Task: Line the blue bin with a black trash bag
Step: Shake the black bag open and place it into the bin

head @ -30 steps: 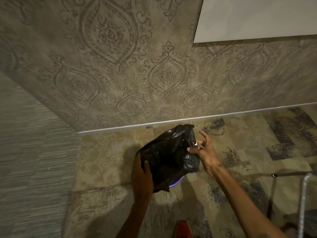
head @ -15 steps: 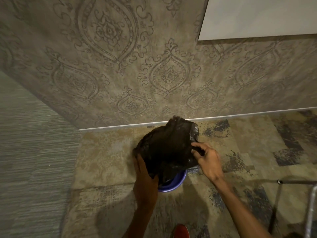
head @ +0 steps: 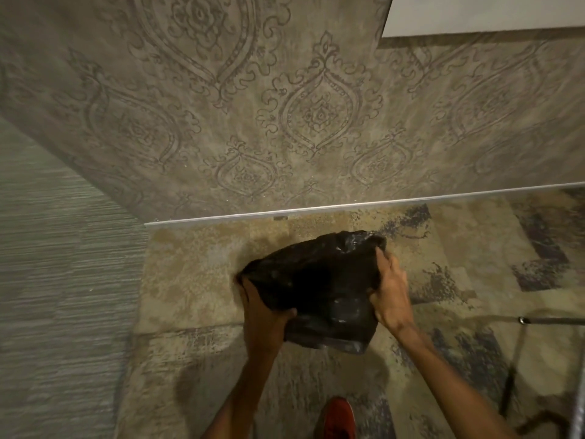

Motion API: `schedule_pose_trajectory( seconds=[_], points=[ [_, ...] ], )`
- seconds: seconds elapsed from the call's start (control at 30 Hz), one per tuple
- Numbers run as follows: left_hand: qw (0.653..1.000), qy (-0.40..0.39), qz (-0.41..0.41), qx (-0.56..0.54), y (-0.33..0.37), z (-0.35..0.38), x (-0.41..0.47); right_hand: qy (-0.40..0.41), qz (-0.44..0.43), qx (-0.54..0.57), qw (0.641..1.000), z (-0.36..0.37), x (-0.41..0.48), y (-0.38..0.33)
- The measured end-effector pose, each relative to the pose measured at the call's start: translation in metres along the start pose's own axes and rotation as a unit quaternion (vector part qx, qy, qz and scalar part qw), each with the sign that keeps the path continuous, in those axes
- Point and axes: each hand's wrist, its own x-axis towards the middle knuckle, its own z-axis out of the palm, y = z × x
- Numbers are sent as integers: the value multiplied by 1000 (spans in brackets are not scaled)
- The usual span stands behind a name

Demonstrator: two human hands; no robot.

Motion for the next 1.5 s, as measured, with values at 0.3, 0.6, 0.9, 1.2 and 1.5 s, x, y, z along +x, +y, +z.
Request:
schedule_pose_trajectory(
  seconds=[0.3, 0.6, 0.9, 1.2, 1.5],
  points=[
    [982, -66, 142, 106, -13, -1, 12, 7, 9, -6, 1000, 21, -10, 6],
    [977, -101, 123, 144, -84, 12, 37, -87, 40, -28, 995, 64, 3, 47],
    [979, -83, 175, 64, -145, 43, 52, -52, 48, 27, 997, 124, 0, 102],
    [976, -39, 93, 192, -187, 55, 68, -52, 284, 98, 952, 173, -5, 136],
    [974, -10, 129, 184, -202, 74, 85, 26, 483, 482, 730, 193, 13, 141]
  ],
)
